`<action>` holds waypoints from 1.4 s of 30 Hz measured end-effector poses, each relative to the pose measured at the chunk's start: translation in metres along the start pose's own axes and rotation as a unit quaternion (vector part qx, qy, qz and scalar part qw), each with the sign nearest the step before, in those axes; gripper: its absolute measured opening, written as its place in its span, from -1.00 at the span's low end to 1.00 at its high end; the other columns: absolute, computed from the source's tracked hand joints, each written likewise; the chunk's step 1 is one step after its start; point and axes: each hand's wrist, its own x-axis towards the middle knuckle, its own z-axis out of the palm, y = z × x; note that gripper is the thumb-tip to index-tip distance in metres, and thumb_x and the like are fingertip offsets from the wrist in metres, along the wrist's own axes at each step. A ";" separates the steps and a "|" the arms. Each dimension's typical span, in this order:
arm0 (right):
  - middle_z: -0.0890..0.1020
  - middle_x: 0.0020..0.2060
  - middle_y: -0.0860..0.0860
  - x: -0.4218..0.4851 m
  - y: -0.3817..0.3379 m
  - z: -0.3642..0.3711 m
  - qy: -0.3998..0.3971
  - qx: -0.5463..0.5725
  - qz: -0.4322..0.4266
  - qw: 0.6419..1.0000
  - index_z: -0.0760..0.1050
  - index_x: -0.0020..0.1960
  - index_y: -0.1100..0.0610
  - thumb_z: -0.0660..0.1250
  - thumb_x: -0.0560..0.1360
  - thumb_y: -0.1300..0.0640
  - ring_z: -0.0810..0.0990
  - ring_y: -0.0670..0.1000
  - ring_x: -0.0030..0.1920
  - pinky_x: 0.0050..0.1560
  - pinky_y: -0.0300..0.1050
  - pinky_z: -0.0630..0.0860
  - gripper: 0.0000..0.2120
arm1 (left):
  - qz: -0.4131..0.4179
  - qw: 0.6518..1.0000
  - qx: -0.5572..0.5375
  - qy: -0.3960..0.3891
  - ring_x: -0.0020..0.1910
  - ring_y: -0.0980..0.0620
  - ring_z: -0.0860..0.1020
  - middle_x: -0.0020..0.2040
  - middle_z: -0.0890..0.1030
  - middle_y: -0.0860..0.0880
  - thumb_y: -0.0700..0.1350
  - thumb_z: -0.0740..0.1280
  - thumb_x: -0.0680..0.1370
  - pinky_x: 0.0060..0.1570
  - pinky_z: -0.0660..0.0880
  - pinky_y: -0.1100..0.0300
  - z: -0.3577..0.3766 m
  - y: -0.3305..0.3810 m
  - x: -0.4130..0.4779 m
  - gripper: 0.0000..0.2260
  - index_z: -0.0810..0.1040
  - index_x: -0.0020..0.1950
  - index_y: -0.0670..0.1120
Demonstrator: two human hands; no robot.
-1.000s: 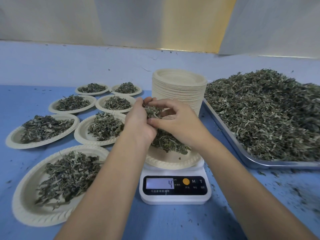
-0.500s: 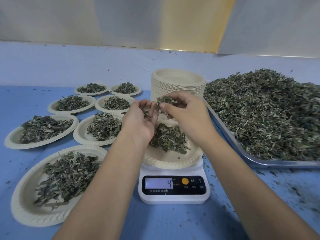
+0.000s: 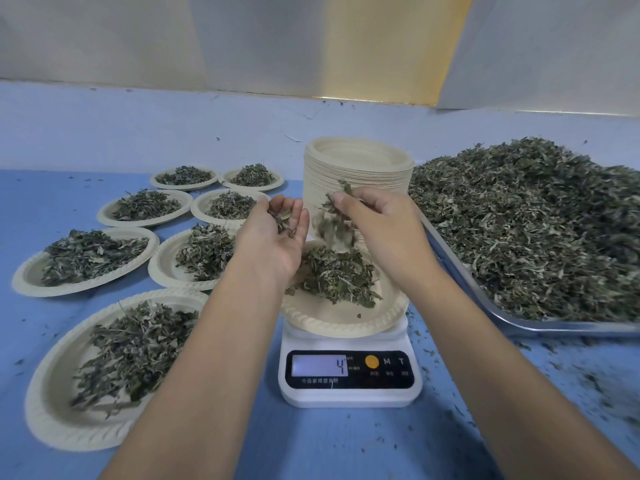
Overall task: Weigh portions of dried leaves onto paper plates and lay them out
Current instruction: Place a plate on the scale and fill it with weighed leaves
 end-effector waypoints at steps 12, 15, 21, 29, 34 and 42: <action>0.53 -0.33 0.27 0.001 0.008 -0.001 -0.010 0.023 0.025 0.999 0.46 -0.04 0.50 0.29 0.53 -0.02 0.31 -0.01 -0.27 -0.15 -0.11 0.27 -0.49 | 0.002 1.000 -0.014 0.003 -0.30 0.08 0.53 -0.30 0.50 -0.04 -0.05 0.14 0.65 -0.16 0.55 0.22 -0.001 0.002 -0.001 -0.66 0.44 -0.27 -0.15; 0.50 -0.04 0.47 0.002 0.009 0.000 -0.012 0.008 0.019 1.000 0.46 0.02 0.49 0.28 0.54 0.00 0.38 0.03 -0.28 -0.16 -0.09 0.34 -0.52 | -0.001 1.000 -0.012 0.002 -0.30 0.08 0.53 -0.30 0.50 -0.04 -0.05 0.14 0.65 -0.19 0.55 0.22 -0.001 0.001 -0.001 -0.66 0.44 -0.27 -0.15; 0.63 -0.04 0.29 0.002 0.008 0.000 -0.018 0.007 0.039 0.999 0.69 -0.17 0.10 0.28 0.54 0.00 0.60 0.21 0.02 0.09 0.11 0.52 -0.73 | -0.003 1.000 -0.016 0.002 -0.30 0.08 0.53 -0.30 0.50 -0.03 -0.06 0.14 0.65 -0.18 0.55 0.23 -0.001 0.001 -0.002 -0.67 0.44 -0.28 -0.15; 0.68 -0.11 -0.16 0.001 0.008 0.000 -0.015 0.003 0.030 0.999 0.67 0.00 0.05 0.30 0.54 0.14 0.62 -0.18 -0.02 0.12 -0.22 0.51 -0.84 | -0.005 1.000 -0.002 -0.008 -0.30 0.07 0.54 -0.32 0.50 -0.03 -0.07 0.14 0.65 -0.20 0.55 0.21 -0.001 0.000 0.000 -0.66 0.44 -0.28 -0.15; 0.67 -0.12 -0.13 -0.001 0.007 0.004 -0.047 0.002 0.018 0.999 0.64 0.08 0.08 0.39 0.48 0.20 0.60 -0.27 -0.19 -0.16 -0.45 0.47 -0.81 | -0.015 0.998 0.040 -0.035 -0.28 0.07 0.56 -0.25 0.54 -0.06 -0.05 0.12 0.66 -0.18 0.56 0.22 0.004 -0.006 -0.002 -0.66 0.47 -0.25 -0.16; 0.57 0.08 -0.04 -0.006 -0.003 0.010 -0.048 0.000 -0.033 0.998 0.56 0.05 -0.11 0.49 0.37 0.21 0.62 -0.08 -0.03 0.11 -0.20 0.54 -0.67 | 0.016 0.991 0.115 -0.073 -0.17 0.06 0.57 -0.22 0.55 -0.03 -0.09 0.10 0.66 -0.09 0.57 0.21 0.010 -0.015 -0.003 -0.71 0.52 -0.13 -0.15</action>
